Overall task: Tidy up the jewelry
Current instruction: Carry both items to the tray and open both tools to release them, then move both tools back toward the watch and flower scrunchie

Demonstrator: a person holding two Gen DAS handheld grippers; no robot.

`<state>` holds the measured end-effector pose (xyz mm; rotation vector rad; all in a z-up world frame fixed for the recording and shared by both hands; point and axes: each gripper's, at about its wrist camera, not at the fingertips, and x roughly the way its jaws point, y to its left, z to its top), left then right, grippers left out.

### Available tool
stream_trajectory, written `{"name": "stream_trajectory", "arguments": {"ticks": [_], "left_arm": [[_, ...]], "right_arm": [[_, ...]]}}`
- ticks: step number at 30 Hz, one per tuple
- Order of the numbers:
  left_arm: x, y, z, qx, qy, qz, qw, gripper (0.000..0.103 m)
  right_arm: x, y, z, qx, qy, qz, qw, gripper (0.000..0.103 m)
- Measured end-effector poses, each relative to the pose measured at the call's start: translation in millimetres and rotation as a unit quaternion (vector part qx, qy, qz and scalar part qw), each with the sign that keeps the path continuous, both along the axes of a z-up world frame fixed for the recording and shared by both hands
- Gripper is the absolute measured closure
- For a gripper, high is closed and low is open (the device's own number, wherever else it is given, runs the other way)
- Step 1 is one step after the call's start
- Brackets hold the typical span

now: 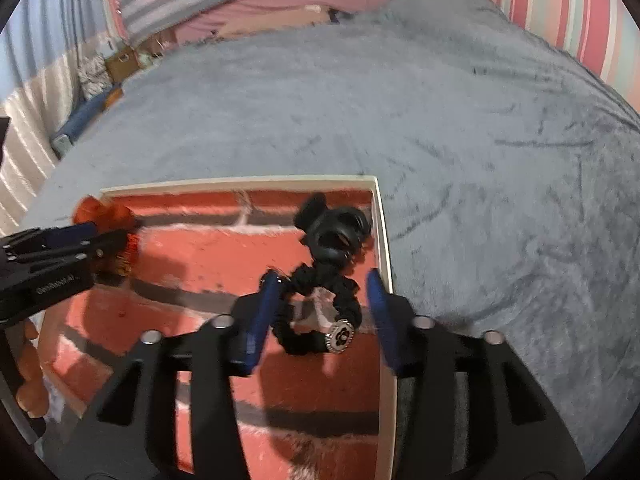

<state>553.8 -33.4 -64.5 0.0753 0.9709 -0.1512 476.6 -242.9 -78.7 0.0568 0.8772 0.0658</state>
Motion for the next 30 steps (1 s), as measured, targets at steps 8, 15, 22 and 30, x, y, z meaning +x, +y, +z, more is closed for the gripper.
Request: {"name": "stream_trajectory", "arguments": {"ticks": [8, 15, 22, 30], "left_arm": [[-54, 24, 49, -0.022, -0.072, 0.004, 0.9972, 0.021], [-125, 47, 78, -0.022, -0.117, 0.006, 0.9929, 0.01], [-205, 70, 85, -0.013, -0.139, 0.009, 0.9902, 0.01], [-278, 77, 77, -0.025, -0.14, 0.005, 0.9898, 0.01]], "right_arm": [[-49, -6, 52, 0.001, -0.063, -0.011, 0.998, 0.009], [-114, -9, 76, -0.023, -0.088, -0.012, 0.996, 0.004], [-191, -21, 78, -0.04, -0.1, -0.029, 0.994, 0.004], [-265, -25, 63, -0.076, -0.108, -0.054, 0.99, 0.004]]}}
